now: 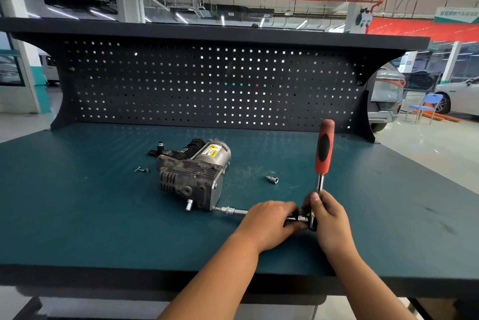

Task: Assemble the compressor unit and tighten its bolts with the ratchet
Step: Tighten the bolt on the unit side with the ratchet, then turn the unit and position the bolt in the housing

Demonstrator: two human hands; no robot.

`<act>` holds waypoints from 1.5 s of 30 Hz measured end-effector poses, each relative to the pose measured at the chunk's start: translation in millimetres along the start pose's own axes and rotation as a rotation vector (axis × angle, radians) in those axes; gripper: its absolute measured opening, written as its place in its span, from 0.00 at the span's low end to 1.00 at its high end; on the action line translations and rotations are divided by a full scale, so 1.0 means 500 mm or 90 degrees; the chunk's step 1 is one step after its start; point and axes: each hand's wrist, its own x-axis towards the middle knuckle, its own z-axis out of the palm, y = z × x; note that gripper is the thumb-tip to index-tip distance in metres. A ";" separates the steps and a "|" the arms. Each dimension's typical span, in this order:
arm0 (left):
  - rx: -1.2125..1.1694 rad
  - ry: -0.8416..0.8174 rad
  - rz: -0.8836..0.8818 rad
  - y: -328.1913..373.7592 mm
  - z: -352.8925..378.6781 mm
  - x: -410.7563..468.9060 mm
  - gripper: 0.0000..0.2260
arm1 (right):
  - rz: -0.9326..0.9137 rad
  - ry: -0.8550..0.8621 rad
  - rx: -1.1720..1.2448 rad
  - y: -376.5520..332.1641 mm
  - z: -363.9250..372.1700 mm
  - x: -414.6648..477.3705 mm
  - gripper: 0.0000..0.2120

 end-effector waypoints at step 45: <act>0.211 0.109 -0.302 -0.201 -0.176 -0.093 0.29 | 0.102 0.109 0.014 0.028 -0.022 0.028 0.18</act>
